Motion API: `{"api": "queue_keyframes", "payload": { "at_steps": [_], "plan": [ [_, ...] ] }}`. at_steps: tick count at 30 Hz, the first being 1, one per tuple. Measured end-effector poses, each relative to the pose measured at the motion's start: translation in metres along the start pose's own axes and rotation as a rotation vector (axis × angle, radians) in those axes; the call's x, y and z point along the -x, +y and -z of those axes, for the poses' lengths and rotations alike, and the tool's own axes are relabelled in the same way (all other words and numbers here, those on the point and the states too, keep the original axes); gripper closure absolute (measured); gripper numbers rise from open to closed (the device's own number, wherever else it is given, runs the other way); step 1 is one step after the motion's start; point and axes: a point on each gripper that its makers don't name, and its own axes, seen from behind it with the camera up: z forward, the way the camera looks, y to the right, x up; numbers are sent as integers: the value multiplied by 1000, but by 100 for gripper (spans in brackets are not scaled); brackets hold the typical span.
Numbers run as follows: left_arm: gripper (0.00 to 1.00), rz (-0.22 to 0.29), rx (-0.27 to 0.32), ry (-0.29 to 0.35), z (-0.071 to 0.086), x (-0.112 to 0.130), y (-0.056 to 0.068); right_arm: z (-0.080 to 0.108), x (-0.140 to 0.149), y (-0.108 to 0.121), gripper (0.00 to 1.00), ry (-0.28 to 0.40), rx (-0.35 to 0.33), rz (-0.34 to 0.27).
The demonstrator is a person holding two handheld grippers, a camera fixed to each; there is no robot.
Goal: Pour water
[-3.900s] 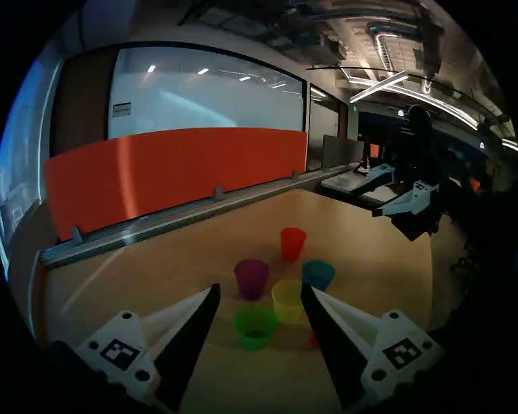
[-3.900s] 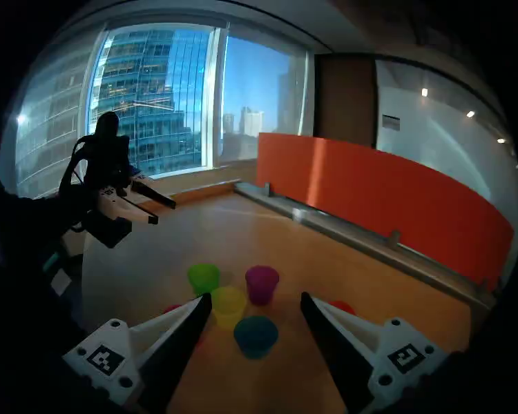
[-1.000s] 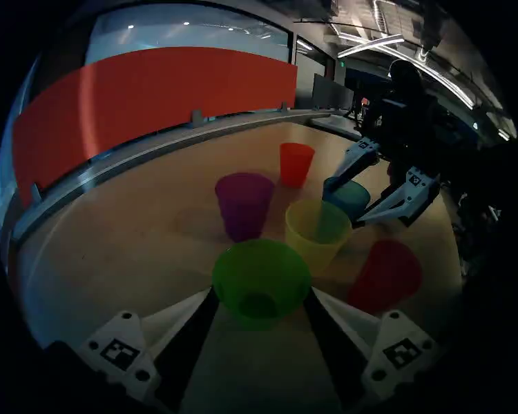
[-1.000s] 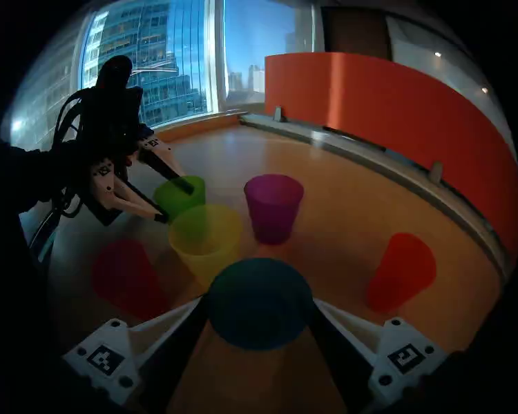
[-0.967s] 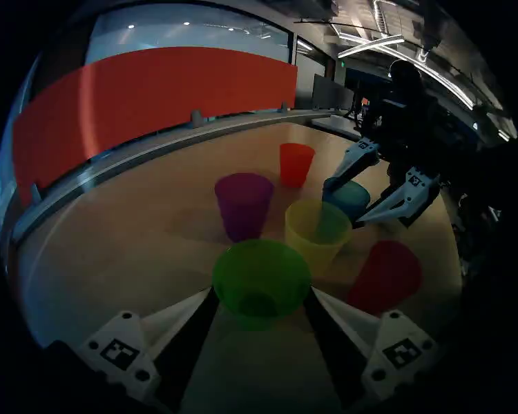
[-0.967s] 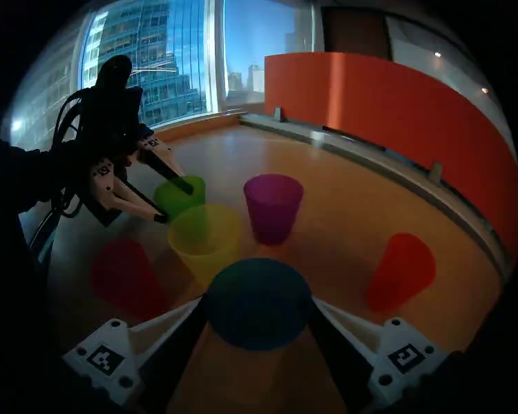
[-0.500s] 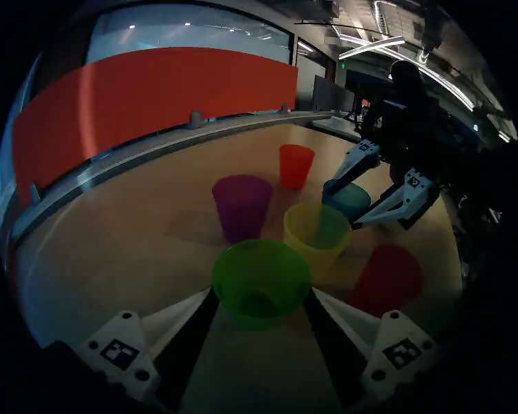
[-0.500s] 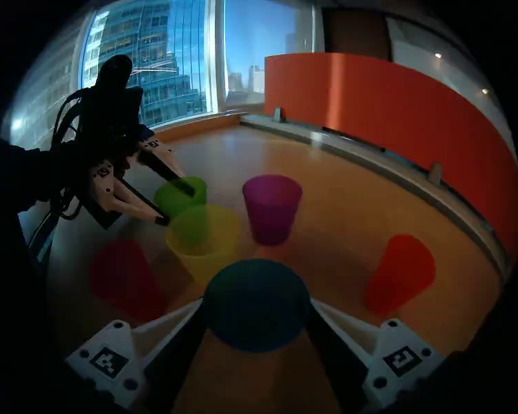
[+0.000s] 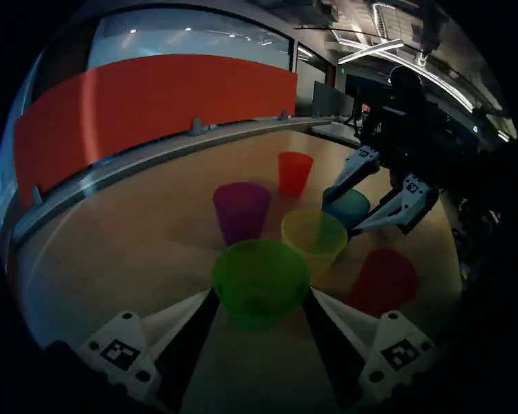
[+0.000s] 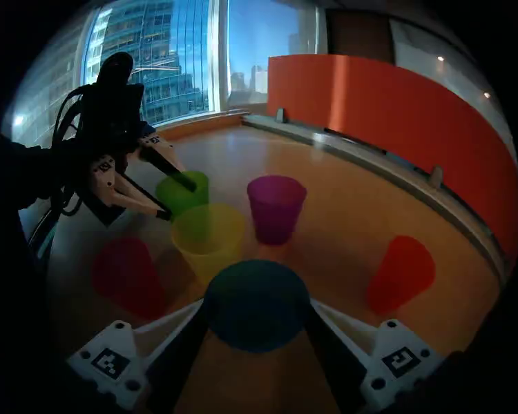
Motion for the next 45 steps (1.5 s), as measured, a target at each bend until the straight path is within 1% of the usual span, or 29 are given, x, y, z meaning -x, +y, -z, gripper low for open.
{"api": "queue_keyframes", "payload": {
  "at_steps": [8,14,17,24,30,36,45],
  "plan": [
    [16,1,-13,29,13,-13,1,12,-16,0,9,35,11,-4],
    [16,3,-25,70,28,-32,2,26,-33,0,9,67,19,-3],
    [16,-1,-26,90,36,-42,5,33,-41,0,9,84,23,0],
    [16,-24,-44,138,56,-67,10,51,-60,-3,9,135,29,-1],
    [16,-34,-58,172,70,-83,13,66,-73,-4,9,180,43,3],
    [16,-32,-65,200,79,-93,16,76,-85,-6,9,225,47,-2],
    [16,-23,-68,240,90,-105,19,90,-108,-8,9,311,60,-7]
  ]
}}
